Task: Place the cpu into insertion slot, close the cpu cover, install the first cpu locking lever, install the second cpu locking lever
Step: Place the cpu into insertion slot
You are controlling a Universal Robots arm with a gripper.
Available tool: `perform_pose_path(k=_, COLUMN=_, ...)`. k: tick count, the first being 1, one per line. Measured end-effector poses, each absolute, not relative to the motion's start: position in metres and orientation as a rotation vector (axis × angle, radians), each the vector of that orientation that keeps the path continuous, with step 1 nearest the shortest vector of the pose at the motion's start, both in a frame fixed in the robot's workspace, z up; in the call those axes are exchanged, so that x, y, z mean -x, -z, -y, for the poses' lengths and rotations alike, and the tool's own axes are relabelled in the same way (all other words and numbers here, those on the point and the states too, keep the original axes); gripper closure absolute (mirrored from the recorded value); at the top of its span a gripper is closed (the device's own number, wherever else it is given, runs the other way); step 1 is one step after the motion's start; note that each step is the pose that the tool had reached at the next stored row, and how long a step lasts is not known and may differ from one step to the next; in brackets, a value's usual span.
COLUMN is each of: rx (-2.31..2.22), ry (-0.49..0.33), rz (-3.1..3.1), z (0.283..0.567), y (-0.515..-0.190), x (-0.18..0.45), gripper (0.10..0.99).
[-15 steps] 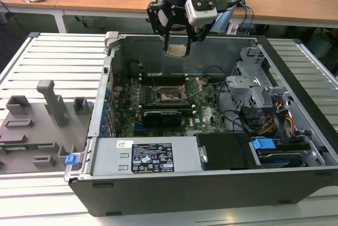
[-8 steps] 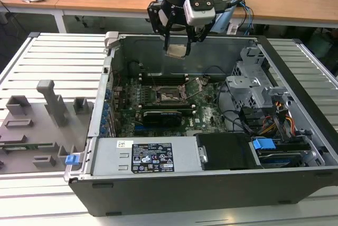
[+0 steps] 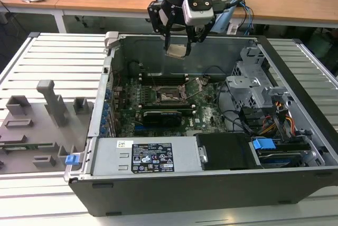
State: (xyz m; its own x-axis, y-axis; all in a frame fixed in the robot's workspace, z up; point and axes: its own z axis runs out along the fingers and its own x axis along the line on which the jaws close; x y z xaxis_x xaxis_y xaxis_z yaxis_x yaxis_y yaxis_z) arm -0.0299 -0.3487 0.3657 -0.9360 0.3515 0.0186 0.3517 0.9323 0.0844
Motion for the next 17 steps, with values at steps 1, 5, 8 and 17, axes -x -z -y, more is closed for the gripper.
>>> perform_pose_path(k=1, rx=0.568, ry=0.136, rz=3.084, z=0.3487, y=-0.3657, x=0.0299, gripper=0.557)
perform_pose_path(k=5, rx=0.586, ry=0.136, rz=3.081, z=0.3488, y=-0.3657, x=0.0299, gripper=0.557)
perform_pose_path(k=8, rx=0.61, ry=0.136, rz=3.077, z=0.3487, y=-0.3657, x=0.0299, gripper=0.557)
perform_pose_path(k=17, rx=0.664, ry=0.136, rz=3.067, z=0.3487, y=-0.3657, x=0.0299, gripper=0.557)
